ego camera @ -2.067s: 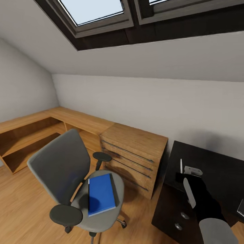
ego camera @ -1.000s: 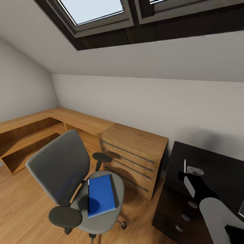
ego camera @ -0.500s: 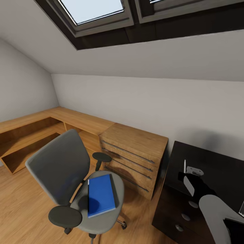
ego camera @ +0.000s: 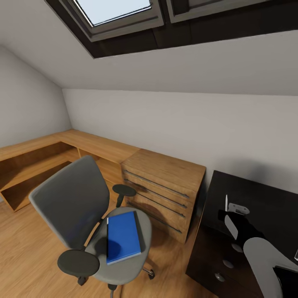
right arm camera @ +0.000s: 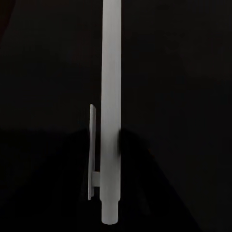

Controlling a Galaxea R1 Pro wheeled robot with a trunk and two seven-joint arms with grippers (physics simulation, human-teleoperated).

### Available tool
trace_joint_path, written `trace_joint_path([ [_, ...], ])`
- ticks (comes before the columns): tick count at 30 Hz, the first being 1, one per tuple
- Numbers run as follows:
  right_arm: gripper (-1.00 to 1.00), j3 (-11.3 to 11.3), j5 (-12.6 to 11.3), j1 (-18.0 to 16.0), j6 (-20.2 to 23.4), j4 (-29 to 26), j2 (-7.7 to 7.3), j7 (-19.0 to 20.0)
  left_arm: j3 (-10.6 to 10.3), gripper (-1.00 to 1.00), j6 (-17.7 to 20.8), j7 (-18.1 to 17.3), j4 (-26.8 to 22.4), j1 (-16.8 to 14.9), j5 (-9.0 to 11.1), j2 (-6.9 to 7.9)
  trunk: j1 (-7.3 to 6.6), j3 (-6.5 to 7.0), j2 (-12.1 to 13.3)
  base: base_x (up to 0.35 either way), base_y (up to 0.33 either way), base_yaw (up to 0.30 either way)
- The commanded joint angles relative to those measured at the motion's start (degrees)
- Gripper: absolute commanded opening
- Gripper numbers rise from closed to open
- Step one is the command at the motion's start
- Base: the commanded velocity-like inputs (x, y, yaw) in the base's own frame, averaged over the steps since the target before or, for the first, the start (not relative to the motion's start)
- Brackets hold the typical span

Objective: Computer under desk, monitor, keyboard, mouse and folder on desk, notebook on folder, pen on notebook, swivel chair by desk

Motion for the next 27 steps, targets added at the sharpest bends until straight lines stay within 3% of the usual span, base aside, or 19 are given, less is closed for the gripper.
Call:
trace_joint_path([
  [1, -1.0, 0.0, -0.5, 0.0, 0.2, -0.1, 0.01, -0.3, -0.5, 1.0, -0.2, 0.4, -0.1, 0.0, 0.5, 0.08, 0.23, -0.24, -0.5, 0.0, 0.0, 0.0],
  [11, -1.0, 0.0, -0.5, 0.0, 0.2, -0.1, 0.01, -0.2, -0.5, 1.0, -0.1, 0.4, 0.0, 0.0, 0.5, 0.07, 2.43, -2.03, -4.5, 0.0, 0.0, 0.0],
  [22, -1.0, 0.0, -0.5, 0.0, 0.2, -0.1, 0.0, -0.2, -0.5, 1.0, -0.1, 0.3, 0.0, 0.0, 0.5, 0.07, 2.43, -2.03, -4.5, 0.0, 0.0, 0.0],
  [23, 1.0, 0.0, -0.5, 0.0, 0.2, -0.1, 0.0, -0.3, -0.5, 1.0, -0.1, 0.3, 0.0, 0.0, 0.5, 0.07, 2.43, -2.03, -4.5, 0.0, 0.0, 0.0],
  [27, 1.0, 0.0, -0.5, 0.0, 0.2, -0.1, 0.0, -0.3, -0.4, 1.0, -0.1, 0.3, 0.0, 0.0, 0.5, 0.07, 2.43, -2.03, -4.5, 0.0, 0.0, 0.0],
])
